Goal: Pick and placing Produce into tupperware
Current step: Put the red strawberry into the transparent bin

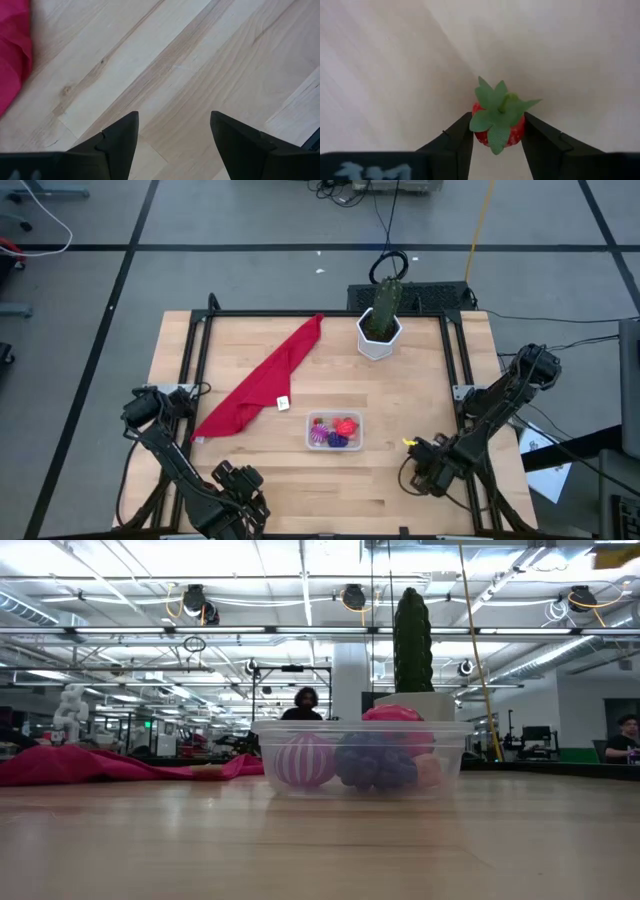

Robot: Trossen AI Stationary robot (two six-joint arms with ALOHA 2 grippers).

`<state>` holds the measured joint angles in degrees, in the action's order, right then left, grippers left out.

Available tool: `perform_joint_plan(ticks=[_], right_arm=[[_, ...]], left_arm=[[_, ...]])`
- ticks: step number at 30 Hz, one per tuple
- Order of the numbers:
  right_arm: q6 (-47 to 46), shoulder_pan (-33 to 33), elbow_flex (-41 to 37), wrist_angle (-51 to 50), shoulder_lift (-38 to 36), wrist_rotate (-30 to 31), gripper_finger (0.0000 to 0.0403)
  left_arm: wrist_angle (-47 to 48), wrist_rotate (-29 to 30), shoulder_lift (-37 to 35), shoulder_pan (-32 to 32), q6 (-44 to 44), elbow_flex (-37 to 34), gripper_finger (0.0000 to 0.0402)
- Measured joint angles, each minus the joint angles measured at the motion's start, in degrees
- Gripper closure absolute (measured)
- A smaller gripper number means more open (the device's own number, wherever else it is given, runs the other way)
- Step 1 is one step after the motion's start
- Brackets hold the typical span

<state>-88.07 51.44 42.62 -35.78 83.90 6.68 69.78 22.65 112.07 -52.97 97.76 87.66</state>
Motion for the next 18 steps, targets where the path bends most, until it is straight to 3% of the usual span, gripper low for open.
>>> perform_joint_plan(ticks=[18], right_arm=[[31.6, -17.1, 0.0, 16.9, -7.1, -0.4, 0.0265]], left_arm=[[0.0, 0.0, 0.0, 0.0, 0.2, 0.0, 0.0149]])
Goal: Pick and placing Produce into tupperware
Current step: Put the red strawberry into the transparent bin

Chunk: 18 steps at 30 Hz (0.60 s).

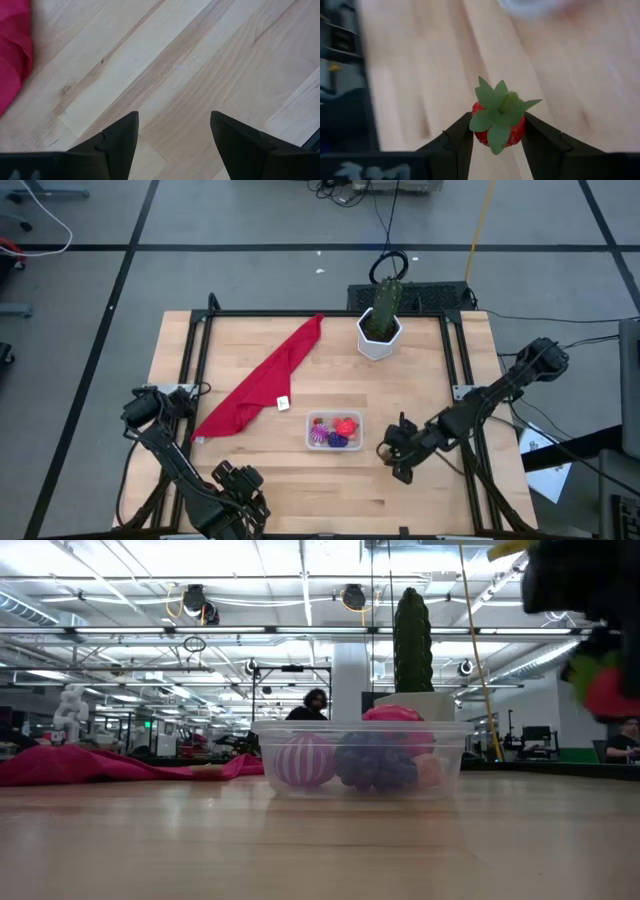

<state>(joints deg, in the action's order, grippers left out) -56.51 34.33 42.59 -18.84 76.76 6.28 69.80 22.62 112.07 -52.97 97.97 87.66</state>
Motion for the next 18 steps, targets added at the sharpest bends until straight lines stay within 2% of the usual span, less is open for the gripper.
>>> perform_joint_plan(ticks=[6, 14, 18], right_arm=[[13.2, -3.7, 0.3, 9.6, -2.1, -0.1, 0.0264], [33.5, -7.7, 10.4, 9.5, -2.2, -0.1, 0.0263], [41.7, -9.3, 18.6, 2.9, -2.2, 0.2, 0.0262]], left_arm=[[0.0, -0.1, 0.0, 0.0, 0.0, 0.0, 0.0148], [0.0, -3.0, 0.0, 0.0, 0.9, 0.0, 0.0148], [0.0, -3.6, 0.0, 0.0, 1.3, 0.0, 0.0149]])
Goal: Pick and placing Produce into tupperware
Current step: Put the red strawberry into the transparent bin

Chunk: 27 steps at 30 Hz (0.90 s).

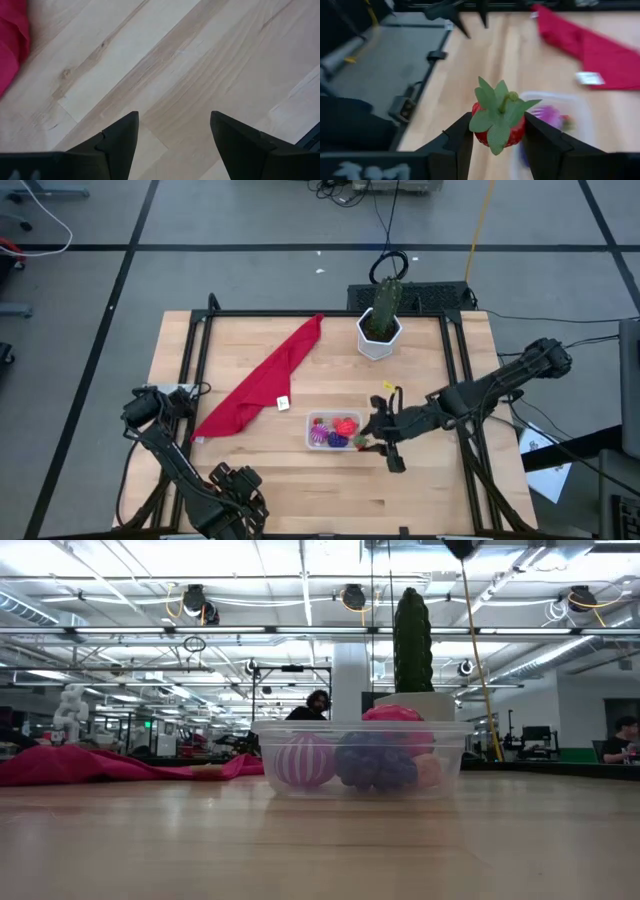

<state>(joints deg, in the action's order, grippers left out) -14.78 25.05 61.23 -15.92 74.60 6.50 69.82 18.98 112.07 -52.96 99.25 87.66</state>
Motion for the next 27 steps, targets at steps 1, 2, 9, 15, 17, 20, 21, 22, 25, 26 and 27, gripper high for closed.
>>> perform_joint_plan(ticks=[1, 2, 9, 15, 17, 20, 21, 22, 25, 26, 27], right_arm=[[1.2, -0.4, 2.4, -3.0, 0.3, 0.8, 0.0262], [2.4, -0.8, 4.9, -6.3, 0.8, 1.6, 0.0262], [6.7, -4.5, 22.3, -25.5, 7.8, 4.0, 0.0262], [8.5, -8.0, 35.1, -37.6, 17.8, 3.7, 0.0262], [8.8, -9.3, 38.2, -40.6, 21.2, 1.4, 0.0262], [10.1, -10.9, 41.5, -42.4, 25.9, -2.1, 0.0261], [10.6, -11.4, 42.3, -43.0, 27.3, -3.0, 0.0261], [11.1, -11.8, 43.0, -43.8, 28.7, -3.9, 0.0261], [12.6, -12.8, 44.0, -44.2, 32.0, -5.3, 0.0261], [13.2, -13.1, 44.0, -44.2, 32.8, -5.4, 0.0261], [13.8, -13.4, 44.0, -44.3, 33.6, -6.0, 0.0261]], left_arm=[[0.0, 0.0, 0.0, 0.0, 0.0, 0.0, 0.0149], [0.0, 0.0, 0.0, 0.0, 0.0, 0.0, 0.0149], [0.2, 0.1, 0.0, 0.1, 0.1, 0.0, 0.0149], [0.3, 0.4, 0.0, 0.1, 0.1, 0.0, 0.0149], [0.3, 0.5, 0.0, 0.1, 0.1, 0.0, 0.0148], [0.3, 0.6, 0.0, 0.1, 0.1, 0.0, 0.0149], [0.3, 0.6, 0.0, 0.1, 0.1, 0.0, 0.0148], [0.3, 0.6, 0.0, 0.1, 0.3, 0.0, 0.0149], [0.3, 0.6, 0.0, 0.1, 0.3, 0.0, 0.0148], [0.3, 0.6, 0.0, 0.1, 0.3, 0.0, 0.0149], [0.3, 0.6, 0.0, 0.1, 0.3, 0.0, 0.0149]])
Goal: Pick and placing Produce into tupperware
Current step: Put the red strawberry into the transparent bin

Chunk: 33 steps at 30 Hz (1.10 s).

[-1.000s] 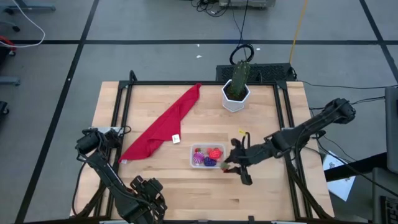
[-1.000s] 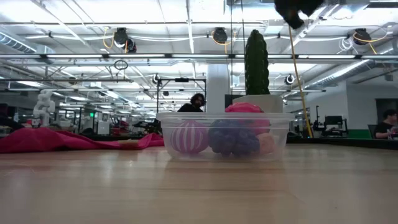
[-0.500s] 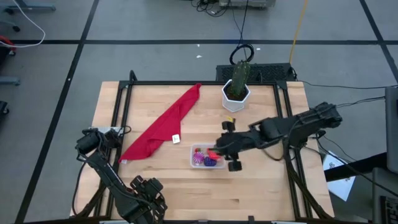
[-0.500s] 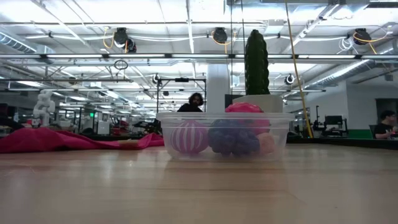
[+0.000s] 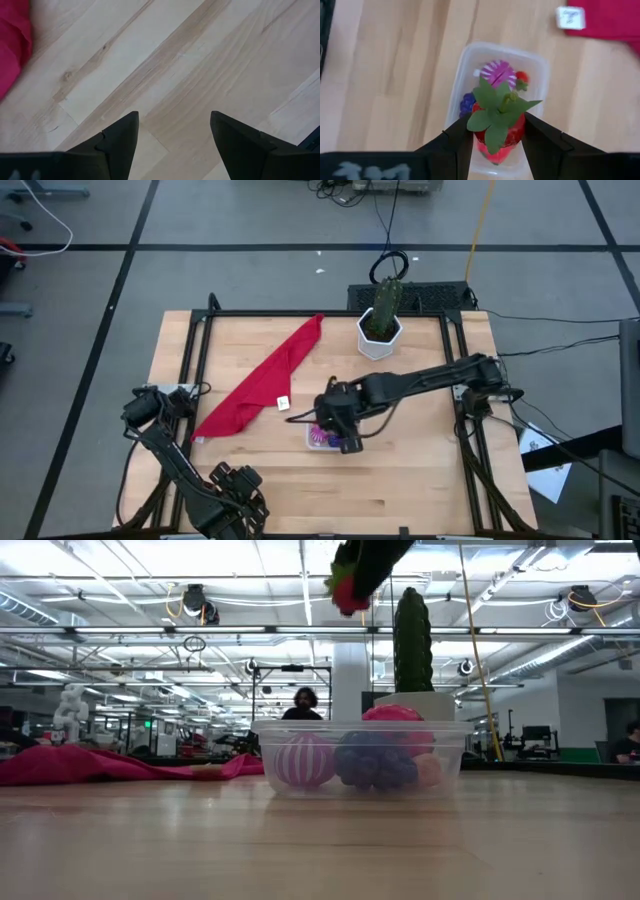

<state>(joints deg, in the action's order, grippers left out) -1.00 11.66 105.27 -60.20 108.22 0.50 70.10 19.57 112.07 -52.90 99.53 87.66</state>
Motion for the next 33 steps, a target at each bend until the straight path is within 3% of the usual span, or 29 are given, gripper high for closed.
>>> perform_joint_plan(ticks=[6, 33], right_arm=[[1.6, -1.4, 0.0, 0.1, 3.4, -2.3, 0.0261], [3.6, -3.1, 0.0, 4.1, 13.0, -2.3, 0.0261]], left_arm=[[0.1, 0.0, 0.0, 0.0, 0.0, 0.0, 0.0149], [0.1, 0.0, 0.0, 0.0, 0.2, 0.0, 0.0149]])
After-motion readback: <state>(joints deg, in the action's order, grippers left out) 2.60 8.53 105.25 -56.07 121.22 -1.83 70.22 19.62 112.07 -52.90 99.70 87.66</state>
